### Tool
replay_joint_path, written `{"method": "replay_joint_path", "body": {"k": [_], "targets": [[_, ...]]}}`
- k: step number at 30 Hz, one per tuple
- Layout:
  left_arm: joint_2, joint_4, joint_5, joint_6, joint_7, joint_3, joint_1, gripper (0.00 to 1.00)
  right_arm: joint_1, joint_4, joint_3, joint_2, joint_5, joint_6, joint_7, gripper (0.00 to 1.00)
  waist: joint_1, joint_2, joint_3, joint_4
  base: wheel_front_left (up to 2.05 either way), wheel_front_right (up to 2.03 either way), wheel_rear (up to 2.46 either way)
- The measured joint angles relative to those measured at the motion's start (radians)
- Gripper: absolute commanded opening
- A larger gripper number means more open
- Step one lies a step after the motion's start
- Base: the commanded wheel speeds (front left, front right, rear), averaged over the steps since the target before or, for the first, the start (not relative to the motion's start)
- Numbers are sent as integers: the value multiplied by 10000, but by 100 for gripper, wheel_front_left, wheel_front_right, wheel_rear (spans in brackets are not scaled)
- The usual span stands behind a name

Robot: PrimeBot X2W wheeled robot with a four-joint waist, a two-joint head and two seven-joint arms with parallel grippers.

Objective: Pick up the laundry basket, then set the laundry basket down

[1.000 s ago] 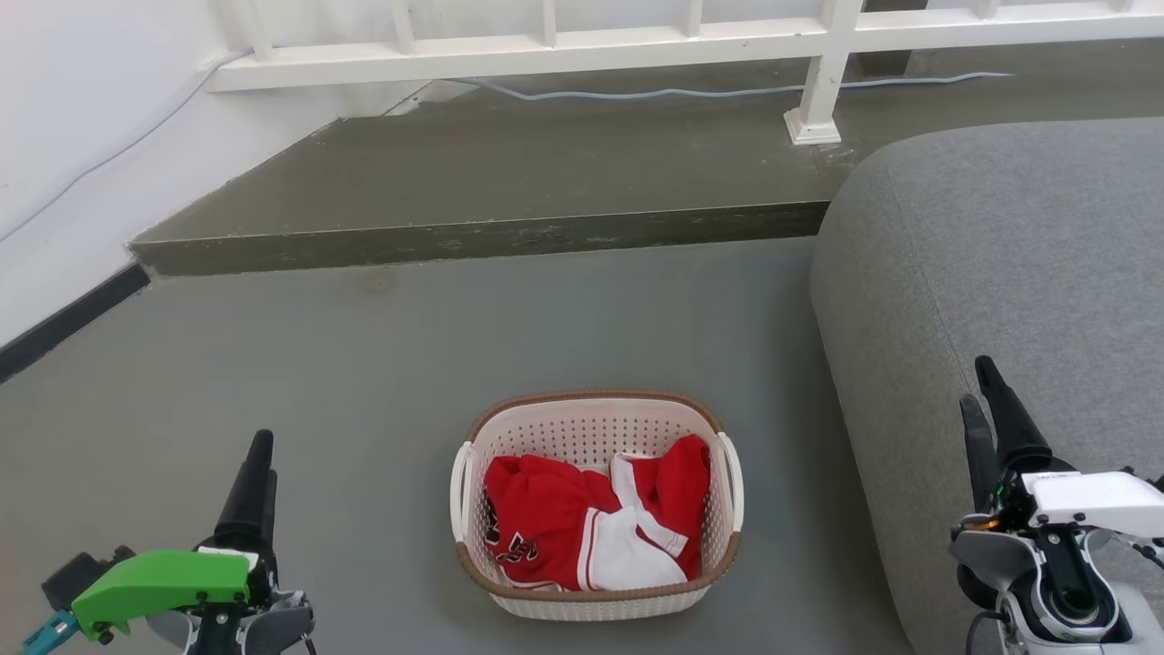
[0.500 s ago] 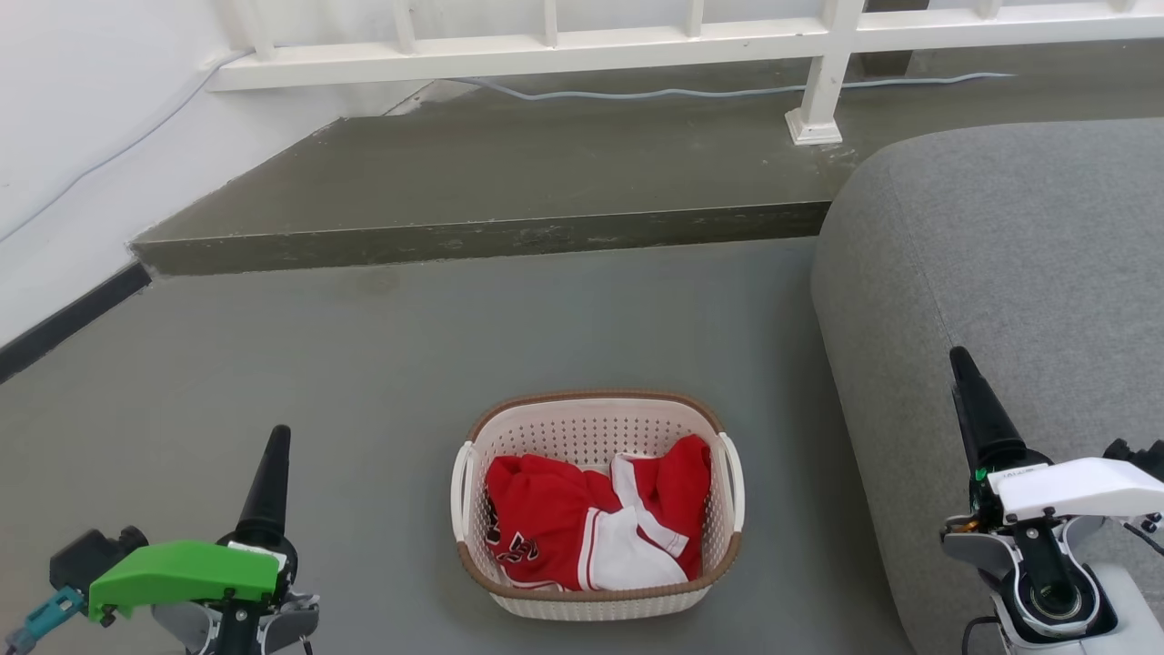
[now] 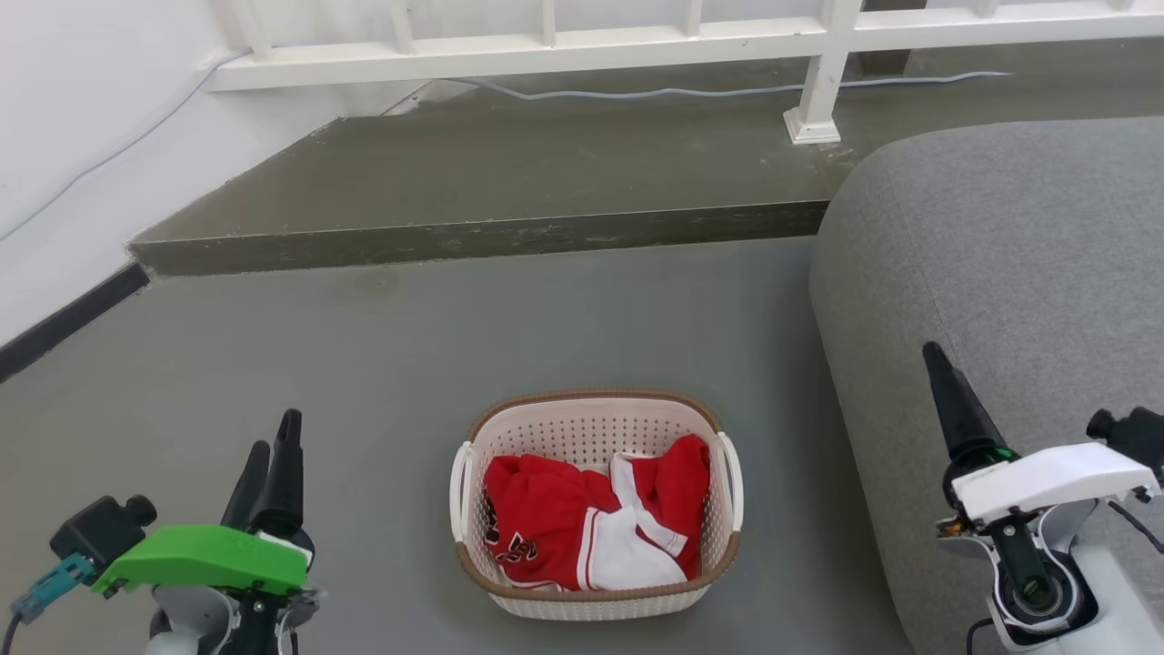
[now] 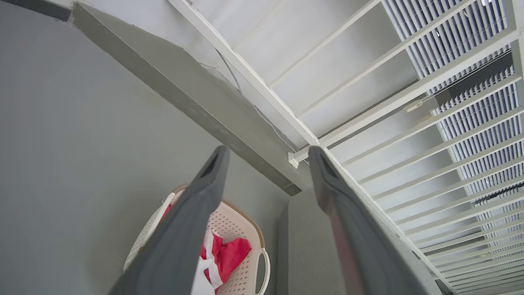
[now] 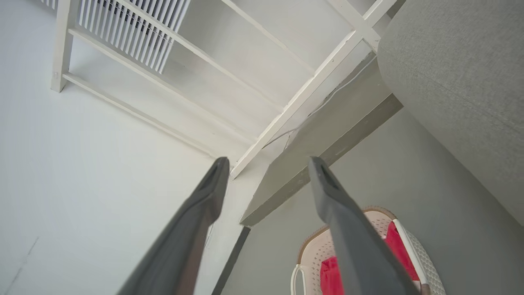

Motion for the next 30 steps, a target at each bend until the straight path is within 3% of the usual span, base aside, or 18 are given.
{"method": "replay_joint_path", "body": {"k": [9, 30], "targets": [[115, -240, 1814, 228, -284, -391, -15, 100, -99, -6, 343, -105, -1354, -357, -268, 100, 0, 0, 19, -22, 0, 0, 0], [-29, -579, 4468, 499, -949, -892, -23, 100, -237, -299, 911, -127, -3893, -616, -894, 100, 0, 0, 105, -14, 0, 0, 0]]}}
